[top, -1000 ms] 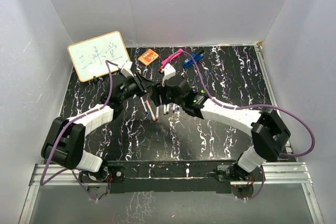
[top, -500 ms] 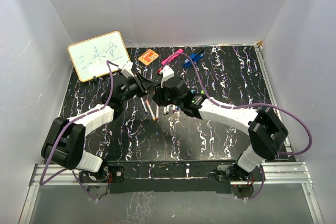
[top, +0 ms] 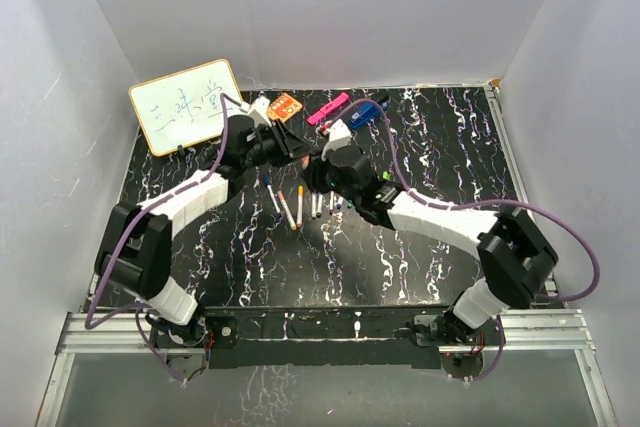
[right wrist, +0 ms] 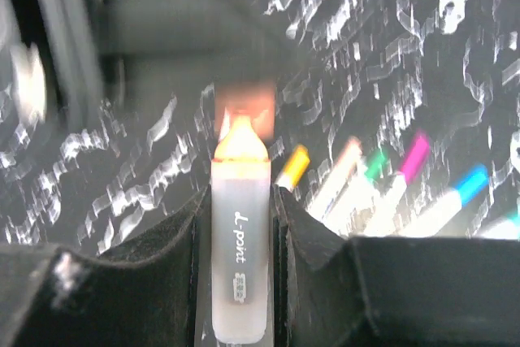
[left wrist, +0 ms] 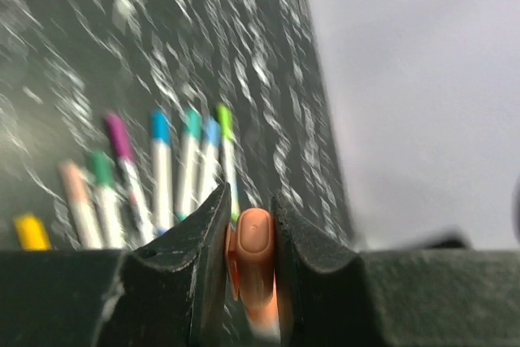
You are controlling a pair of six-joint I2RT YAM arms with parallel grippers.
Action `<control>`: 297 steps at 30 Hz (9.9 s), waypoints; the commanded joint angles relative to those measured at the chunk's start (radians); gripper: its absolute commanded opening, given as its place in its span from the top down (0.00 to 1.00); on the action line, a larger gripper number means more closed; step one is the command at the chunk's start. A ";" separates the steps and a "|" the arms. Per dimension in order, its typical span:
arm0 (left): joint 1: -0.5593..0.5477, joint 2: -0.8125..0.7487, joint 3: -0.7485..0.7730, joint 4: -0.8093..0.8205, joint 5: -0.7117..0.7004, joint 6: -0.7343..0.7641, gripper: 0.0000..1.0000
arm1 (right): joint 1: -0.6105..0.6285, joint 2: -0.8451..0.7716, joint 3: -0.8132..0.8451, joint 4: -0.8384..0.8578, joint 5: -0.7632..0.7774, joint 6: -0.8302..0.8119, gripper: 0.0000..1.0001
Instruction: Open the pen caps
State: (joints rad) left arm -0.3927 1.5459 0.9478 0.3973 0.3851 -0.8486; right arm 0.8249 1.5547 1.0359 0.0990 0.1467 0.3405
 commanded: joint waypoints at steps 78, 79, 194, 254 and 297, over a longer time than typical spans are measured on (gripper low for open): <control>0.239 0.275 0.379 -0.606 -0.539 0.313 0.43 | -0.721 0.499 0.421 -0.332 -0.086 -0.135 1.00; 0.240 0.230 0.351 -0.587 -0.545 0.305 0.40 | -0.721 0.505 0.427 -0.335 -0.086 -0.137 1.00; 0.193 -0.808 -0.337 -0.566 -0.628 0.013 0.14 | 0.114 0.644 0.603 -0.366 0.009 -0.087 1.00; 0.130 -0.209 -0.221 0.153 0.085 0.004 0.22 | 0.068 0.019 0.134 -0.067 -0.081 -0.071 1.00; 0.112 -0.201 -0.233 0.183 0.097 -0.017 1.00 | 0.068 0.020 0.121 -0.071 -0.058 -0.088 0.35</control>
State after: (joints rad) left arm -0.2661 1.3544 0.6941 0.5724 0.4641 -0.8776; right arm 0.8921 1.6035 1.1473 -0.0216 0.0654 0.2619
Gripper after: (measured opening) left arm 0.115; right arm 0.630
